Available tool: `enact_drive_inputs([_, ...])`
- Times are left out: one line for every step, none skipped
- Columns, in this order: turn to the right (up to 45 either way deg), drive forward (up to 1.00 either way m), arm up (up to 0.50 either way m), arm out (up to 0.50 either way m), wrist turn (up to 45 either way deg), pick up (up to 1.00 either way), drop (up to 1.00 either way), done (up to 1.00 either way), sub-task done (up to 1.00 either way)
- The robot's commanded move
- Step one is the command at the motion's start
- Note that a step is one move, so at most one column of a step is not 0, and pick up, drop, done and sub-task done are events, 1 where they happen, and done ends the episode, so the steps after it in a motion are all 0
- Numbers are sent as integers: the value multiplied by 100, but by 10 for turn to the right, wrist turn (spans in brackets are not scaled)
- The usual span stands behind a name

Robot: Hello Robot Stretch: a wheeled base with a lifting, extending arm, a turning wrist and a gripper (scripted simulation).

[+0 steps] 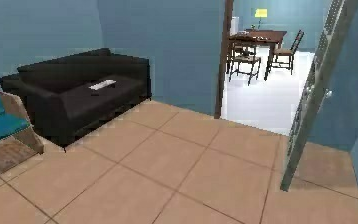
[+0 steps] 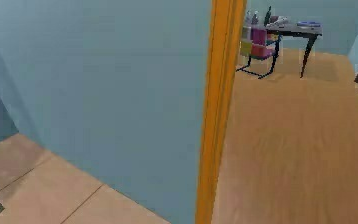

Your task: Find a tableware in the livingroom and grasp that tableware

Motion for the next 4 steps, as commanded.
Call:
enact_drive_inputs([-450,0,0,0,0,0,0,0,0])
enact_drive_inputs([-30,0,0,0,0,0,0,0,0])
enact_drive_inputs([0,100,0,0,0,0,0,0,0])
enact_drive_inputs([-60,0,0,0,0,0,0,0,0])
